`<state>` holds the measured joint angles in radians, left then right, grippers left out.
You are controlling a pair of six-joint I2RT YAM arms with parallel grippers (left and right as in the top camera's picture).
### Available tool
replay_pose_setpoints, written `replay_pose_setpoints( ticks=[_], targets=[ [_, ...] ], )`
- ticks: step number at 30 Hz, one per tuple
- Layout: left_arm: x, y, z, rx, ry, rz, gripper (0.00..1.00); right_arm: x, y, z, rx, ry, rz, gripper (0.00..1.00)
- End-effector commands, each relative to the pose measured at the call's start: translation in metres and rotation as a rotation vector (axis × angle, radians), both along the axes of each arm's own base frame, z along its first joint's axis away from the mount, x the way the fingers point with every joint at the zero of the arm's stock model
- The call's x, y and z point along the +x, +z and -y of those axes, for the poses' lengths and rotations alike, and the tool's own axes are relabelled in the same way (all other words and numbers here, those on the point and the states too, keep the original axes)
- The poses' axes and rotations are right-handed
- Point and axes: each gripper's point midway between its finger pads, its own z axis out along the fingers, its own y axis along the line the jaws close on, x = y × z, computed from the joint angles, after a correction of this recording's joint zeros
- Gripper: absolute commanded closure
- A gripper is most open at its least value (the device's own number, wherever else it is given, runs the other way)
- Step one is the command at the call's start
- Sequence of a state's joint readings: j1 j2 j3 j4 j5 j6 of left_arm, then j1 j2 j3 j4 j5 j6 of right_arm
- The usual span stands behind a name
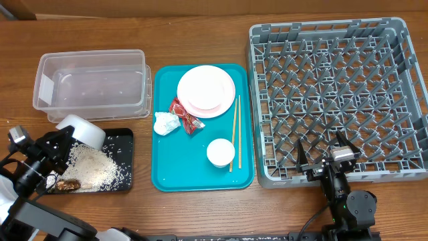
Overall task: Sort waste into correct bins and load items into the dishwasher
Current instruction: 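Tilt the bowl with the left gripper to dump rice onto the black tray, then carry the emptied bowl back and set it on the teal tray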
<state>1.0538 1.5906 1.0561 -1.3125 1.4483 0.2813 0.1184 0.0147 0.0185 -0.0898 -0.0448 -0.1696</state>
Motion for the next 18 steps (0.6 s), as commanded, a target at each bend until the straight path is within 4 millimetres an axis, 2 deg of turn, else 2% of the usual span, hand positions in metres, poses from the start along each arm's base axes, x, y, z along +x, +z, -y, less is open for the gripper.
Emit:
replay_pose_setpoints(
  ticks=[1, 4, 6, 9, 13, 18],
  targets=[
    [0.001, 0.005, 0.000, -0.016, 0.006, 0.015, 0.96, 0.000, 0.000, -0.001, -0.001, 0.004, 0.010, 0.00],
    [0.000, 0.004, 0.002, -0.002, 0.000, 0.015, 0.96, 0.000, 0.000, -0.001, -0.002, 0.004, 0.010, 0.00],
    [0.001, -0.003, -0.002, 0.064, -0.009, 0.009, 0.96, 0.000, 0.000, -0.001, -0.001, 0.004, 0.010, 0.00],
    [-0.001, -0.018, 0.000, 0.074, -0.027, -0.082, 0.96, 0.000, 0.000, -0.001, -0.002, 0.004, 0.010, 0.00],
    [0.005, -0.018, 0.018, 0.075, -0.094, -0.099, 0.96, 0.000, 0.000, -0.001, -0.001, 0.004, 0.010, 0.00],
    [0.017, -0.020, 0.060, 0.159, -0.267, -0.205, 0.96, 0.000, 0.000, -0.001, -0.001, 0.004, 0.010, 0.00]
  ],
)
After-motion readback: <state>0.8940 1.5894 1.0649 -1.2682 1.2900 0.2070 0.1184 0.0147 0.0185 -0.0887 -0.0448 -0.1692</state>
